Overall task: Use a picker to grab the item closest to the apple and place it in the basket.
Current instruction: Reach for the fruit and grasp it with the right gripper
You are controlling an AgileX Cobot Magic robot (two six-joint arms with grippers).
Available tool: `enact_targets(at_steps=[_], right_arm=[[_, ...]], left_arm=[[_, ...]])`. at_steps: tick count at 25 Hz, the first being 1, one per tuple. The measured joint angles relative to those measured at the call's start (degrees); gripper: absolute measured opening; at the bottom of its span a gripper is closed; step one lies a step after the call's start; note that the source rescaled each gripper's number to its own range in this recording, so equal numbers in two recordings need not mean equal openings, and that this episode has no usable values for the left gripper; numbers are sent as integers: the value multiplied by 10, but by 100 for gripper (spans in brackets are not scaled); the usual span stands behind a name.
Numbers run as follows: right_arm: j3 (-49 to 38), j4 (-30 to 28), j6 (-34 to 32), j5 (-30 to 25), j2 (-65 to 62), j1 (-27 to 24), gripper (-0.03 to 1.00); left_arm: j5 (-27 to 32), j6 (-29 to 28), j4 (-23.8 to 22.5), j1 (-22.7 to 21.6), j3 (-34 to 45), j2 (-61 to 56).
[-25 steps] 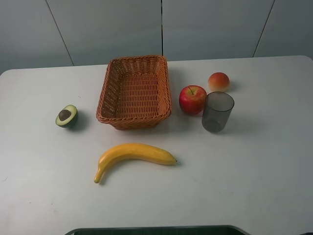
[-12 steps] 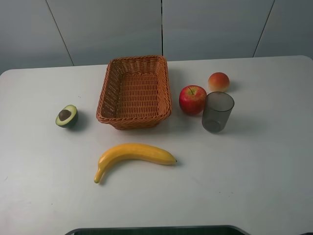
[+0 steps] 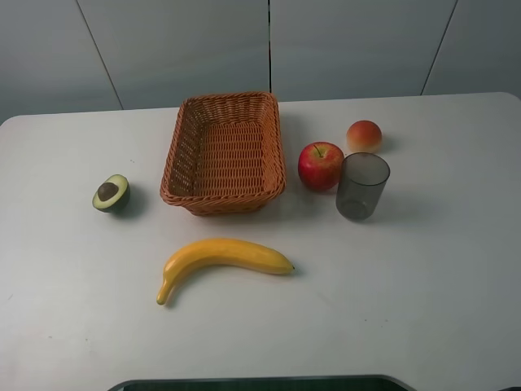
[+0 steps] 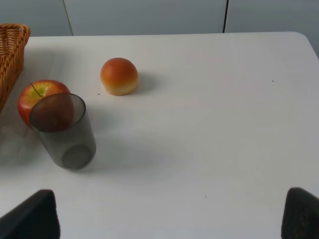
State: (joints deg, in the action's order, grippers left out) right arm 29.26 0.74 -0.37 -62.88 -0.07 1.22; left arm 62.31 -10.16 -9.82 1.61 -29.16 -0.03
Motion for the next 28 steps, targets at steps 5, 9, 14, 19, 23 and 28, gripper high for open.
enact_targets(at_steps=[5, 9, 14, 19, 23, 28], right_arm=[[0, 0, 0, 0, 0, 0, 96], [0, 0, 0, 0, 0, 0, 96], [33, 3, 0, -39, 36, 0, 96], [137, 3, 0, -47, 190, 0, 96], [187, 3, -1, -16, 312, 1, 96], [191, -7, -5, 36, 421, 80, 96]], left_arm=[[0, 1, 0, 0, 0, 0], [0, 1, 0, 0, 0, 0], [0, 1, 0, 0, 0, 0], [0, 1, 0, 0, 0, 0], [0, 1, 0, 0, 0, 0], [0, 1, 0, 0, 0, 0]])
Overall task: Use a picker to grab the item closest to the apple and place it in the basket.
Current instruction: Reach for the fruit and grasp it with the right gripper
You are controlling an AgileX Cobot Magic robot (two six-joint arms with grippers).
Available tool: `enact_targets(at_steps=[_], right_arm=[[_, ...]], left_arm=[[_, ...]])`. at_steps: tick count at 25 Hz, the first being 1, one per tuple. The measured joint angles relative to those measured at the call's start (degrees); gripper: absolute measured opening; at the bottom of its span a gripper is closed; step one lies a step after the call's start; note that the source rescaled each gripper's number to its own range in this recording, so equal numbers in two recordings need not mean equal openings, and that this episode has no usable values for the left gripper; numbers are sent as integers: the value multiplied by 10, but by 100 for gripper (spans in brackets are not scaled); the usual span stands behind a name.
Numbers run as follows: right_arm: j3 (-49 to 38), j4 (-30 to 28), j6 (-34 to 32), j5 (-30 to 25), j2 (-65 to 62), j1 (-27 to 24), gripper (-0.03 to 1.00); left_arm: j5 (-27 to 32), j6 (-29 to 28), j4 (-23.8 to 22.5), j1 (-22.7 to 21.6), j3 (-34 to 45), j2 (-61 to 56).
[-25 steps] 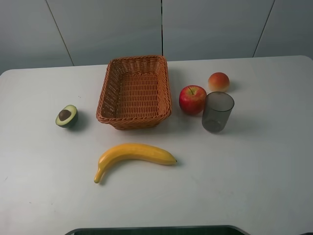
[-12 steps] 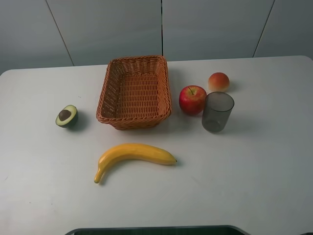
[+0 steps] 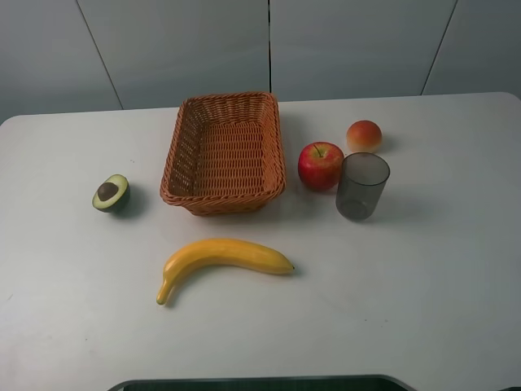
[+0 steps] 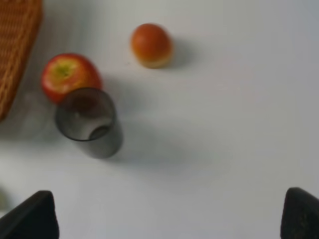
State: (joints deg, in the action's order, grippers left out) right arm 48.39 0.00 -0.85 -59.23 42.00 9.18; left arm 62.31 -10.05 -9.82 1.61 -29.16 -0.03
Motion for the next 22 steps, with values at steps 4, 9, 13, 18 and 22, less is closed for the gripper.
enact_targets(at_steps=[4, 9, 13, 18, 22], right_arm=[[1, -24, -1, 43, 84, 121, 96], [4, -37, 14, 75, 199, 223, 96], [4, -36, 77, 91, 283, 258, 96], [5, -26, 172, 134, 356, 277, 96], [21, -21, 229, 133, 410, 279, 96]], left_arm=[[0, 0, 0, 0, 0, 0], [0, 0, 0, 0, 0, 0], [0, 0, 0, 0, 0, 0], [0, 0, 0, 0, 0, 0], [0, 0, 0, 0, 0, 0]])
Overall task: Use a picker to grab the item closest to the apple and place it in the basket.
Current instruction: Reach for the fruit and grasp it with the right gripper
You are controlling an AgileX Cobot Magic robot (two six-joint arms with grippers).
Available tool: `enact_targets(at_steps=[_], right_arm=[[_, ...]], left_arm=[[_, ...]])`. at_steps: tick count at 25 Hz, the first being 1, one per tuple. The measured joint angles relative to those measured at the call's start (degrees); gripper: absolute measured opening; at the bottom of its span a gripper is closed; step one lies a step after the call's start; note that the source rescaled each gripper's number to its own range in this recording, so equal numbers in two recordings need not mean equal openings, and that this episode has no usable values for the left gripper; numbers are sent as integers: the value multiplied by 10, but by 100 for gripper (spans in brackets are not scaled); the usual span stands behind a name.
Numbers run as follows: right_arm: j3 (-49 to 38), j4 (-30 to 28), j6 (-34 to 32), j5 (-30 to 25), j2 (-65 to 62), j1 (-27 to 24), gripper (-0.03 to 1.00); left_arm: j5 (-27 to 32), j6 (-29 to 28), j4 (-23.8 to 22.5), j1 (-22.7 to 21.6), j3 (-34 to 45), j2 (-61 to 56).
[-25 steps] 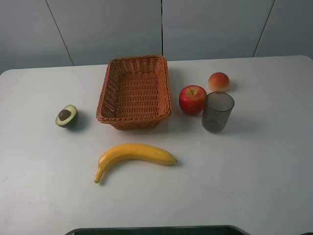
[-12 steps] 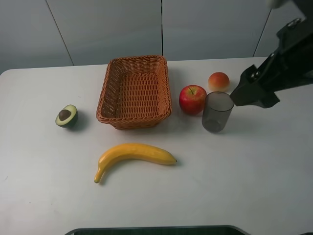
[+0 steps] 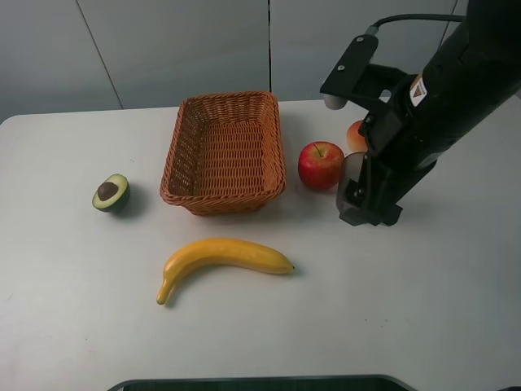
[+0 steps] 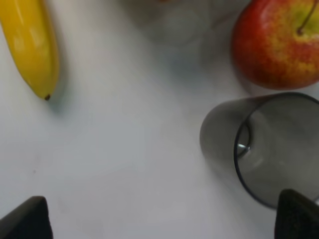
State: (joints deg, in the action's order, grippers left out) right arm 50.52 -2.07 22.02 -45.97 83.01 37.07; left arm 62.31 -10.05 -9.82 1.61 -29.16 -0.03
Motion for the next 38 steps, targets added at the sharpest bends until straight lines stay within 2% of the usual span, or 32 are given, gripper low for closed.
enact_targets(at_steps=[8, 16, 32, 35, 36, 38], right_arm=[[57, 5, 39, 1, 93, -19, 96], [58, 4, 45, 5, 148, -58, 96], [58, -17, 46, 77, 221, -67, 95], [59, -17, 46, 80, 232, -67, 90], [59, -17, 46, 83, 233, -67, 85], [59, -17, 45, 84, 233, -67, 67]], left_arm=[[0, 0, 0, 0, 0, 0], [0, 0, 0, 0, 0, 0], [0, 0, -1, 0, 0, 0], [0, 0, -1, 0, 0, 0], [0, 0, -1, 0, 0, 0], [0, 0, -1, 0, 0, 0]])
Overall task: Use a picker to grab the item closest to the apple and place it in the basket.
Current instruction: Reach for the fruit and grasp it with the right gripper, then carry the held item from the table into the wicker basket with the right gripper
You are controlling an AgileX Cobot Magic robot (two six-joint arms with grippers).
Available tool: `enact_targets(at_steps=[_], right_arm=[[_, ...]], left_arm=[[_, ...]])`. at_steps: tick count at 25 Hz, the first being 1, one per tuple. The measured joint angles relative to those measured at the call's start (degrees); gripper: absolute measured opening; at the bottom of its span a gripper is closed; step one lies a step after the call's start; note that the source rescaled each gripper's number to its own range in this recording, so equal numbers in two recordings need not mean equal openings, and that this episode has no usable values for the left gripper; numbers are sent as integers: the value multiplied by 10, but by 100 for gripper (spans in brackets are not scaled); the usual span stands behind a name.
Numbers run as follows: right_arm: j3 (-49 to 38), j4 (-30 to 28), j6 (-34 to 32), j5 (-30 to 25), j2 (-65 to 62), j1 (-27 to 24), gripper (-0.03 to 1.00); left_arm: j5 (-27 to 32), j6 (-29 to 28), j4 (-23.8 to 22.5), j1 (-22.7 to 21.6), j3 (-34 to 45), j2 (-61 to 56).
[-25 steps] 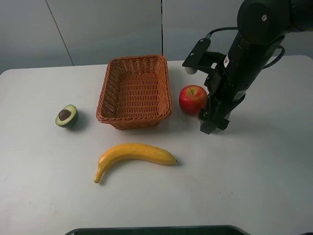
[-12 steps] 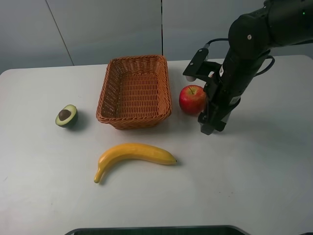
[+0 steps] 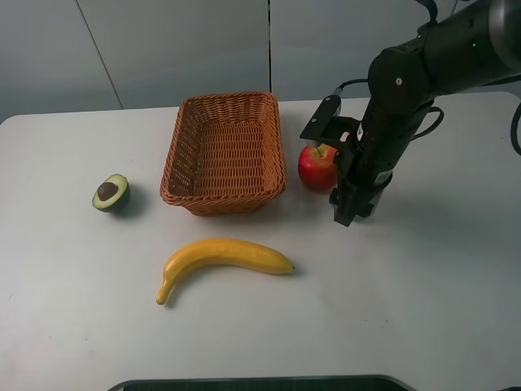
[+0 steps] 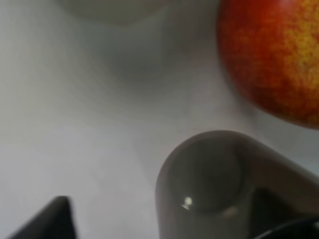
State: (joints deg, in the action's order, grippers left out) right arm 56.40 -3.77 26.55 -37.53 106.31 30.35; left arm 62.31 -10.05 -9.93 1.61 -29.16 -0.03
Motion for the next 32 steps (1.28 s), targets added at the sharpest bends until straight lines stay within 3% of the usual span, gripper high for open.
enact_targets(at_steps=[3, 4, 5, 21, 32], right_arm=[[0, -1, -1, 1, 0, 0, 17], [0, -1, -1, 2, 0, 0, 5], [0, -1, -1, 2, 0, 0, 0], [0, -2, -1, 6, 0, 0, 0], [10, -11, -38, -69, -128, 6, 0]], left_arm=[[0, 0, 0, 0, 0, 0], [0, 0, 0, 0, 0, 0], [0, 0, 0, 0, 0, 0], [0, 0, 0, 0, 0, 0], [0, 0, 0, 0, 0, 0]])
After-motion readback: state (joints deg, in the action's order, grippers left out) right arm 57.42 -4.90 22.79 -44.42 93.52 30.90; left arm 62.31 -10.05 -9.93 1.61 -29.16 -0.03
